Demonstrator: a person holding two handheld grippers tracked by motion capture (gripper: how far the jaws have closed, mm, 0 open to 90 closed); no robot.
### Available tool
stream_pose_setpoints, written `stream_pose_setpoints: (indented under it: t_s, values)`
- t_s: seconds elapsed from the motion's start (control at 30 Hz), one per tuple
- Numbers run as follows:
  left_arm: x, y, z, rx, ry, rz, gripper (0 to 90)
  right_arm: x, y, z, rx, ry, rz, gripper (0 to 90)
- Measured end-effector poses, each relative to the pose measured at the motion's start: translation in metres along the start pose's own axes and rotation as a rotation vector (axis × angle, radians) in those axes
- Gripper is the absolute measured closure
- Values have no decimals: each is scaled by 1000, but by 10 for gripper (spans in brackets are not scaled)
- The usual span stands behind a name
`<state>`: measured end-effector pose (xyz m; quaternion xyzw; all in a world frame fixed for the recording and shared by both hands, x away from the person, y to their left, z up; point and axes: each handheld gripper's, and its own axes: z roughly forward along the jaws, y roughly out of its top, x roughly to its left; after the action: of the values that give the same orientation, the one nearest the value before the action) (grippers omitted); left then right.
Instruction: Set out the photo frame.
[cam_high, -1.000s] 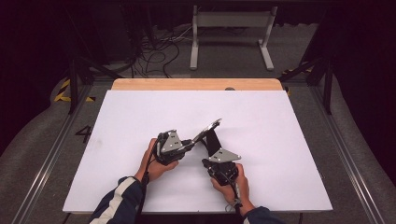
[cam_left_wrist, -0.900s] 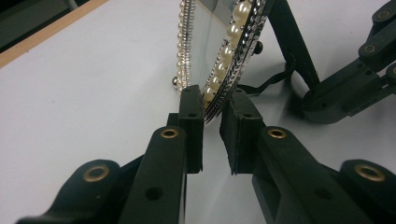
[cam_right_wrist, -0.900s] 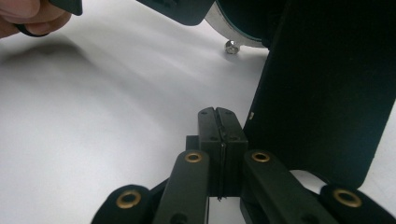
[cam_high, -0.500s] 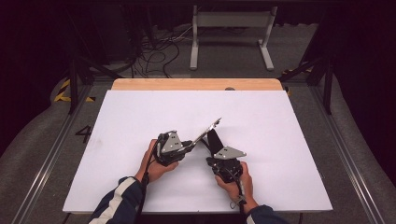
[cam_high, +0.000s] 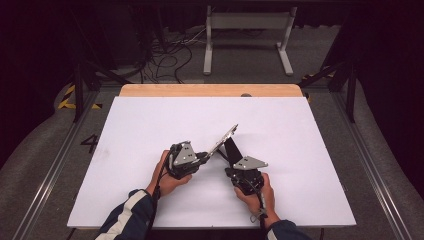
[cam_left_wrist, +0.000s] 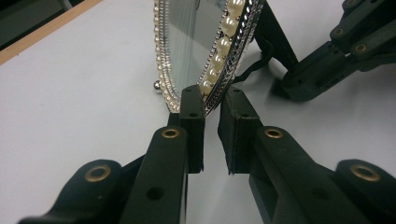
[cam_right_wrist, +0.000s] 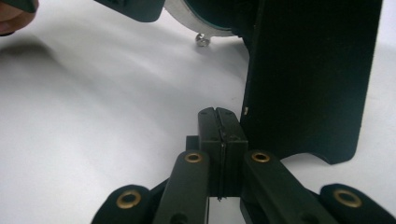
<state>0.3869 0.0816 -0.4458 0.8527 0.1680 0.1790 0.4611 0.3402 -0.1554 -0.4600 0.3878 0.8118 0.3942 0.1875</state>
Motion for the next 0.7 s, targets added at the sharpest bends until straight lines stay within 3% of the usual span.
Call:
stream_pose_setpoints:
  t_s: [0.13, 0.3, 0.47, 0.7]
  values:
    - [-2, 1, 1, 3, -6, 3, 795, -6, -1, -1, 3, -5, 5, 900]
    - [-7, 1, 3, -16, -22, -28, 795, -11, -1, -4, -2, -16, 12, 900]
    - [-15, 4, 8, -16, -39, -10, 840, -25, -2, -9, -16, -17, 40, 900]
    - [-15, 5, 7, -40, -40, -20, 776, -29, -3, -9, -15, -12, 42, 900]
